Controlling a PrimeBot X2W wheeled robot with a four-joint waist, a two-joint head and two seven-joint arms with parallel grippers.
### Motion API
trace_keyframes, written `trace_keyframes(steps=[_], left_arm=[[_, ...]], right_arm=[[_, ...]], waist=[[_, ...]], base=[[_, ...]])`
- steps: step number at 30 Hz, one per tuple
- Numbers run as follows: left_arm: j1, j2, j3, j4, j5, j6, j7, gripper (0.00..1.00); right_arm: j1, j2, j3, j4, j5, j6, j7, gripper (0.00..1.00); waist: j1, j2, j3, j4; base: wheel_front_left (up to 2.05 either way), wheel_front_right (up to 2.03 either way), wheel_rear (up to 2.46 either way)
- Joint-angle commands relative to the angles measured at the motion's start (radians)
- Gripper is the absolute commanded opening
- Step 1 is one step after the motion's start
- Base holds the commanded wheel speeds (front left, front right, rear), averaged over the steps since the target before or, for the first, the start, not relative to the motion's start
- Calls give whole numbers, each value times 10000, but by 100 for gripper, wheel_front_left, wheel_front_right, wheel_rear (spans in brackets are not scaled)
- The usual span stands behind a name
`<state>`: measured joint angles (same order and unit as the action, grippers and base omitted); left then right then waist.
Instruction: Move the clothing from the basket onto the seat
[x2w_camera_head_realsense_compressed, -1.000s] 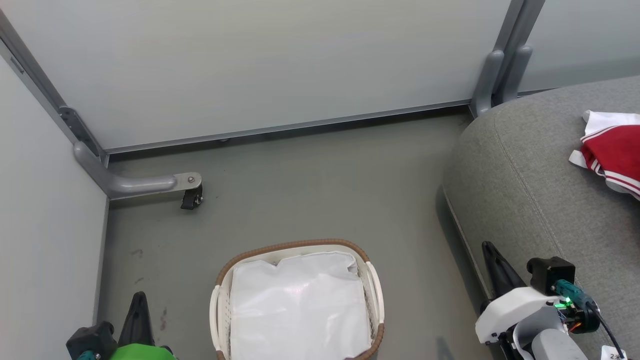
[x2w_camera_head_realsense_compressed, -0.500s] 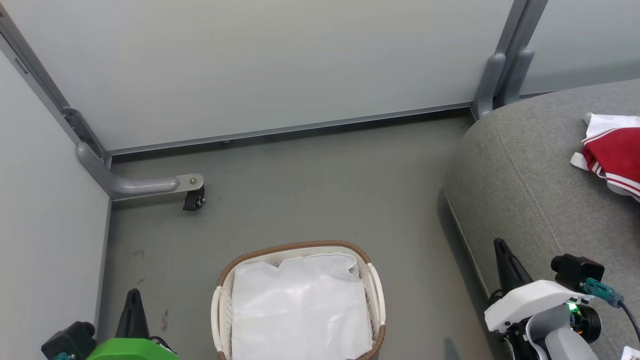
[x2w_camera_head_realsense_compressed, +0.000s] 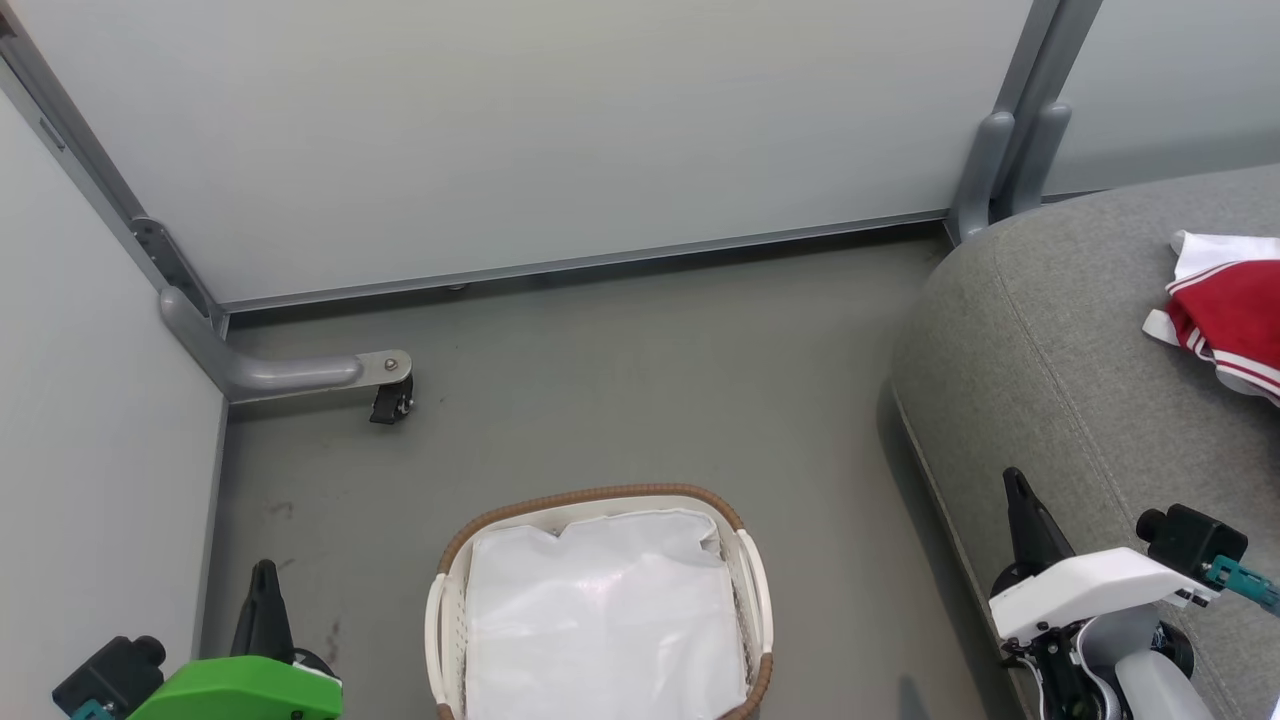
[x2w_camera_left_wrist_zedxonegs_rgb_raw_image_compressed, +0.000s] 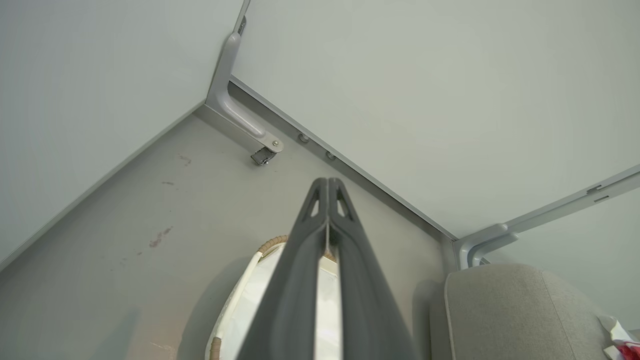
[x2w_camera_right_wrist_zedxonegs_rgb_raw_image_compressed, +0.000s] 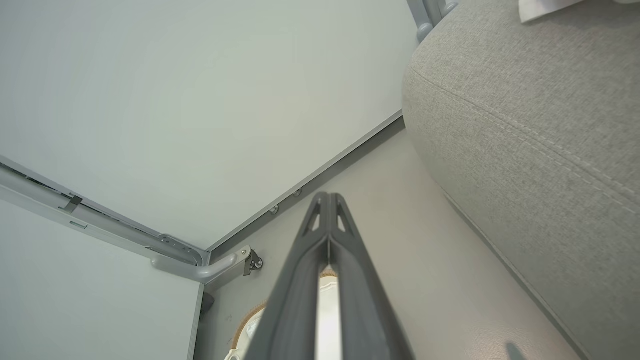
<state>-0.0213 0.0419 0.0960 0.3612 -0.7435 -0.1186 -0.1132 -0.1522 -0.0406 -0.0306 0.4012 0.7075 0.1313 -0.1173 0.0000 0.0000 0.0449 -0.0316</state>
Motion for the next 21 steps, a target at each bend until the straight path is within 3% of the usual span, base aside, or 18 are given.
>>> trace_keyframes(steps=[1, 21], left_arm=[[-280, 65, 45, -176, -351, -36, 91, 0], [-485, 81, 94, -477, -2793, -69, 735, 0]], right_arm=[[10, -62, -70, -205, 385, -1, 91, 0], [131, -82, -300, -622, 2923, -3, 751, 0]], waist=[[0, 0, -7, 5], [0, 0, -96, 73]], base=[[0, 0, 0], [0, 0, 0]])
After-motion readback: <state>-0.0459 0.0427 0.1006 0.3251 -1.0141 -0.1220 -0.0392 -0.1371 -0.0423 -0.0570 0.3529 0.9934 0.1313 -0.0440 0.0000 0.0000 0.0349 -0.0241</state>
